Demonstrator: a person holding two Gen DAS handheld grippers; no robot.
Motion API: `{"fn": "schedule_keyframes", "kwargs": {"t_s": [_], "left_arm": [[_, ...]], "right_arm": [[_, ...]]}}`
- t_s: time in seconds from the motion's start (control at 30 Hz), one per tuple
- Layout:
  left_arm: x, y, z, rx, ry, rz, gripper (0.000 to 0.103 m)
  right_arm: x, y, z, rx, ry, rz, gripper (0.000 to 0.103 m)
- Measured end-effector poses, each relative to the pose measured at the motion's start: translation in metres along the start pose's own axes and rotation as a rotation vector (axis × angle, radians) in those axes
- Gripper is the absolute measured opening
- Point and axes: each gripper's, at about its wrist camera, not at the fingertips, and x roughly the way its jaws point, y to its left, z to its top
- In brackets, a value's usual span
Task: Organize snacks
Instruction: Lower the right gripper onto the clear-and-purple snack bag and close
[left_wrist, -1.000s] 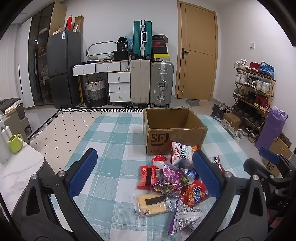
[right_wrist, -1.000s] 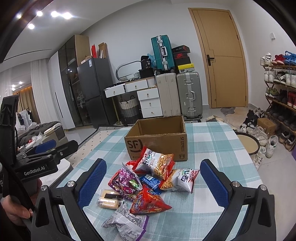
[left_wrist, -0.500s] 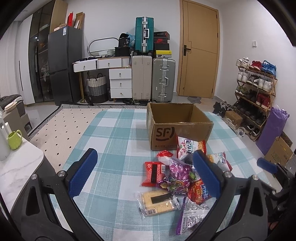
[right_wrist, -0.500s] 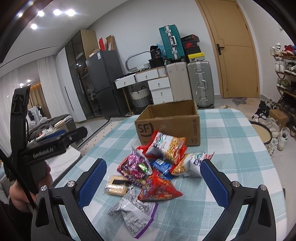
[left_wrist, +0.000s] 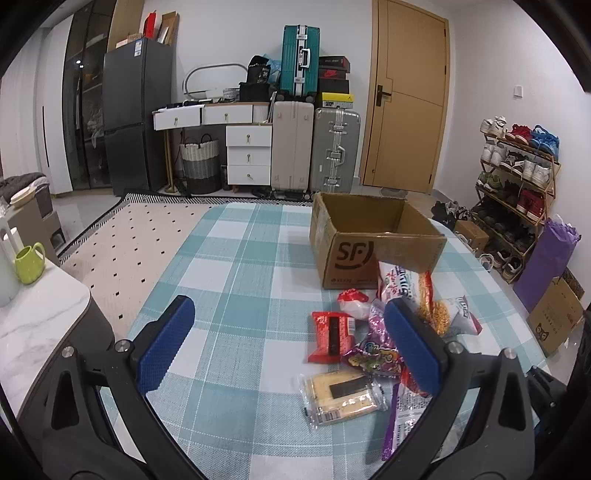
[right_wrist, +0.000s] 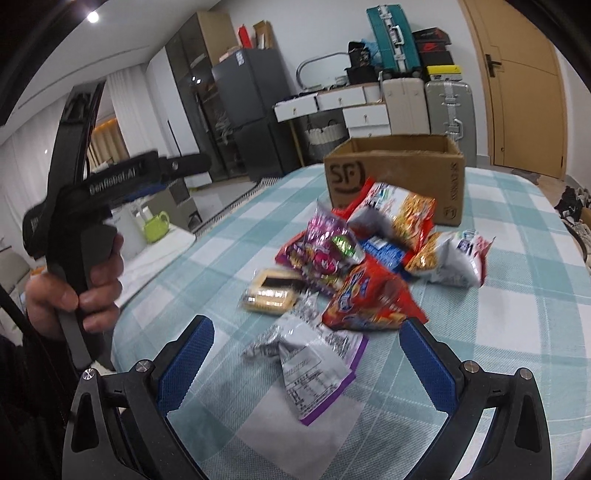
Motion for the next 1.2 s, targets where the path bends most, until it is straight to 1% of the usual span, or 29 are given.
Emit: {"fn": "schedule_keyframes", "kwargs": {"t_s": [0.17, 0.4, 0.47, 0.5, 0.53, 0.6, 0.87, 0.93, 1.07, 1.1, 1.2], "left_arm": [[0.002, 0.012, -0.003, -0.024, 0.011, -0.003, 0.102], [0.008, 0.028, -0.008, -0.044, 0.030, 0.023, 0.102], [0.008, 0.032, -0.009, -0.046, 0.035, 0.030, 0.102], [0.008, 0.033, -0.010, -0.046, 0.036, 0.035, 0.102], [0.008, 0.035, -0.011, -0.047, 0.037, 0.038, 0.102], [0.010, 0.039, -0.011, -0.053, 0.043, 0.042, 0.102], [0.013, 0.042, -0.014, -0.053, 0.058, 0.055, 0.102], [0.013, 0.042, -0.014, -0.053, 0.057, 0.053, 0.102], [0.013, 0.042, -0.015, -0.052, 0.057, 0.056, 0.102], [0.013, 0.042, -0.014, -0.052, 0.057, 0.054, 0.102], [0.014, 0.043, -0.017, -0.050, 0.059, 0.060, 0.102]], "right_arm": [[0.021, 0.007, -0.005, -0.013, 0.077, 0.024, 0.103], [0.042, 0.016, -0.002, -0.058, 0.131, 0.012, 0.102], [0.046, 0.019, -0.001, -0.068, 0.149, 0.011, 0.096], [0.050, 0.020, -0.001, -0.072, 0.165, 0.012, 0.088], [0.054, 0.020, -0.001, -0.075, 0.182, 0.014, 0.084], [0.060, 0.020, -0.001, -0.083, 0.195, 0.001, 0.084], [0.066, 0.018, -0.001, -0.078, 0.217, 0.009, 0.080], [0.068, 0.017, -0.001, -0.065, 0.226, 0.015, 0.073], [0.068, 0.012, -0.001, -0.043, 0.224, 0.024, 0.069], [0.067, 0.011, -0.001, -0.037, 0.218, 0.026, 0.062], [0.065, 0.007, -0.002, -0.017, 0.214, 0.042, 0.060]]}}
